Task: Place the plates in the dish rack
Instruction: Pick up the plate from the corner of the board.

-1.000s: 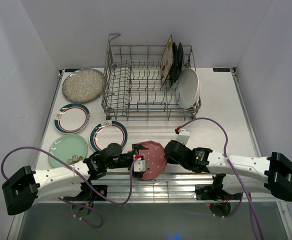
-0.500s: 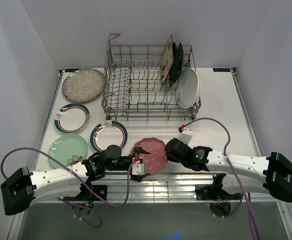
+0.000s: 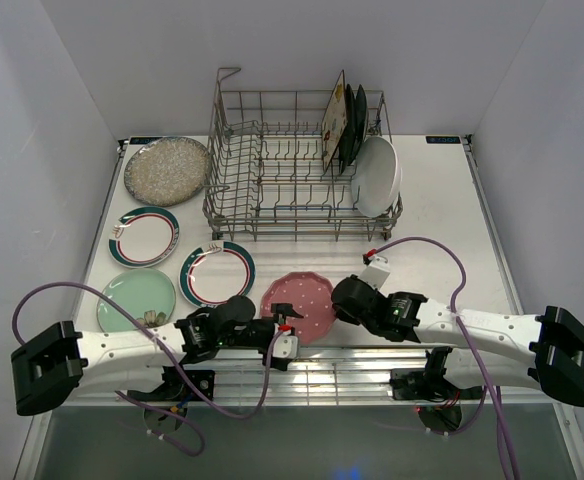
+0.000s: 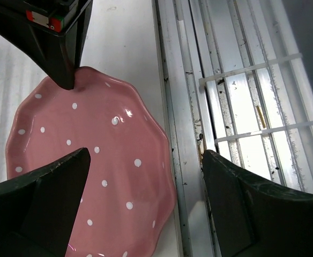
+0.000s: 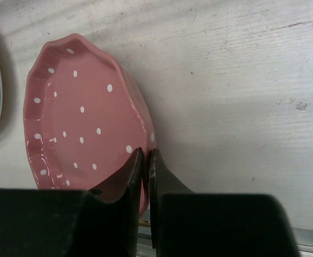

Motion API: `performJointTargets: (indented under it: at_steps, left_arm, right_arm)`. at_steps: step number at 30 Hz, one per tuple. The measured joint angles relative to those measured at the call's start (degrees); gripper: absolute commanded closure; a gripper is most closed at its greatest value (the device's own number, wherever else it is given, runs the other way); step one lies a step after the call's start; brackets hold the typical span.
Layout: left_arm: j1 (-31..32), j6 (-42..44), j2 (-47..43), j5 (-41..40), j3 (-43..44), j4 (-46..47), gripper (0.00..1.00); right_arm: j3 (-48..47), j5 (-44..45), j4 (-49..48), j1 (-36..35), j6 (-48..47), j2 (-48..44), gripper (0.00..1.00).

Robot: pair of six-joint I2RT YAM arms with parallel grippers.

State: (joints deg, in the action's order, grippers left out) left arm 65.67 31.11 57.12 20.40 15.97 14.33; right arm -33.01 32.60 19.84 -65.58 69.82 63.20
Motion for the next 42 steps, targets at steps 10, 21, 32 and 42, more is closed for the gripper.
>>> performJointTargets:
  at_steps: [10, 21, 32, 42]
  left_arm:
    - [0.20, 0.46, 5.42, -5.55, 0.00, 2.86, 0.09]
    - [0.57, 0.96, 6.16, -6.36, 0.00, 3.74, 0.28]
    - [1.18, 1.44, 6.51, -6.36, 0.00, 3.69, 0.40]
    - [1.97, 2.40, 7.06, -6.69, 0.00, 4.52, 0.87]
  right_arm:
    - [0.00, -2.36, 0.22, 0.00, 0.74, -0.13, 0.92]
    - [0.00, -2.67, 0.24, 0.02, 1.90, -1.53, 0.92]
    - [0.00, -2.34, 0.37, 0.33, 3.06, -1.90, 0.92]
    - [0.00, -0.17, 2.58, 0.92, 3.67, -3.32, 0.92]
